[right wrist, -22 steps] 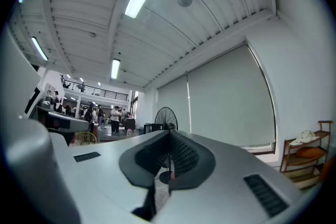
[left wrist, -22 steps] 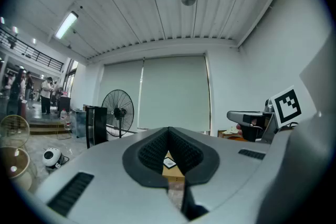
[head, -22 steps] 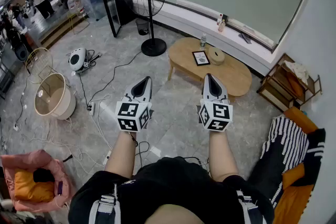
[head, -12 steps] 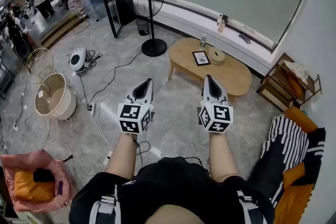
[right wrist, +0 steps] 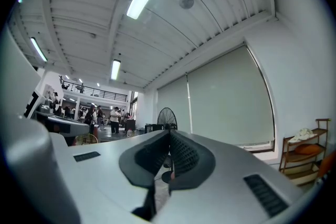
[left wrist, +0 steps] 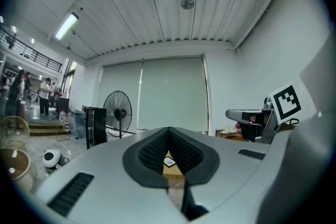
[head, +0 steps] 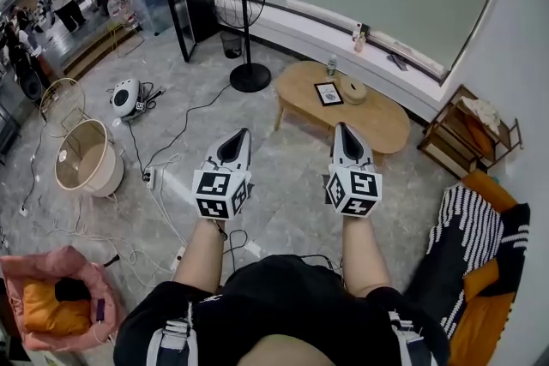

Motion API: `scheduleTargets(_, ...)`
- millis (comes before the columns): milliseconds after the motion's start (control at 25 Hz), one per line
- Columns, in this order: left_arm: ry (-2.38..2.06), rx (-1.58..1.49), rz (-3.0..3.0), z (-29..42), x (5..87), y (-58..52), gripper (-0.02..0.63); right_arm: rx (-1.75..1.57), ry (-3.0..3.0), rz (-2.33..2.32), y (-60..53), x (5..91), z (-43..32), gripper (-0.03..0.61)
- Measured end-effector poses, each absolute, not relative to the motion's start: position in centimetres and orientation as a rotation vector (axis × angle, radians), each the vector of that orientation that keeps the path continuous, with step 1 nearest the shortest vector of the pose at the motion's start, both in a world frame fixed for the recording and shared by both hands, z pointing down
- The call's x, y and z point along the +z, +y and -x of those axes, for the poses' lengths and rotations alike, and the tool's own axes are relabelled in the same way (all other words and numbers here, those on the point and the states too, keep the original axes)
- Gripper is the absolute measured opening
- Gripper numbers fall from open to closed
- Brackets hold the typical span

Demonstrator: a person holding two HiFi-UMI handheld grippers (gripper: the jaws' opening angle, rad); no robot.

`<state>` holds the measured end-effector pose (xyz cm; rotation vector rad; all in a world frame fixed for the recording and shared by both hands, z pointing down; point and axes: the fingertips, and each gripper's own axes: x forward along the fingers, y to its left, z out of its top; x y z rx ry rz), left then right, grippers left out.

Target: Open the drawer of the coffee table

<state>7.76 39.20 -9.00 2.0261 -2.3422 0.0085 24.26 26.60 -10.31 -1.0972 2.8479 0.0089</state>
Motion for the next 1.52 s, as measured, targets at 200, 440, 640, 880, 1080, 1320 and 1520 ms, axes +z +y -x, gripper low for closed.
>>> scheduleTargets(200,-2.301,-0.049,-2.034,-5.9,-8.0,41.8,0.017,0.069,2.841,1.120,29.6,-9.8,-22.3,0.015)
scheduleTargets(440,-2.306,-0.058,-2.047,-2.9,-7.8,45.1,0.018,0.069,2.834,1.124,33.2,-9.0,-19.5,0.015)
scheduleTargets(640,-2.320,-0.045,-2.056,-1.9,-8.1,46.2,0.018,0.077,2.835,1.117,34.2,-9.1,-18.5,0.015)
scheduleTargets(880,-2.332,-0.048,-2.063,-1.0,-8.0,45.7,0.018,0.093,2.825,1.102,33.6,-9.1,-17.4,0.015)
scheduleTargets(1080,-2.337,-0.029,-2.065,0.4,-7.5,43.5,0.017,0.092,2.814,1.100,30.9,-8.8,-16.1,0.015)
scheduleTargets(1320,-2.350,-0.022,-2.051,3.5,-6.6,37.0,0.017,0.083,2.807,1.091,23.9,-8.0,-13.1,0.015)
scheduleTargets(1520,-2.338,-0.012,-2.054,6.4,-5.9,28.1,0.017,0.076,2.815,1.091,15.2,-7.4,-9.9,0.015)
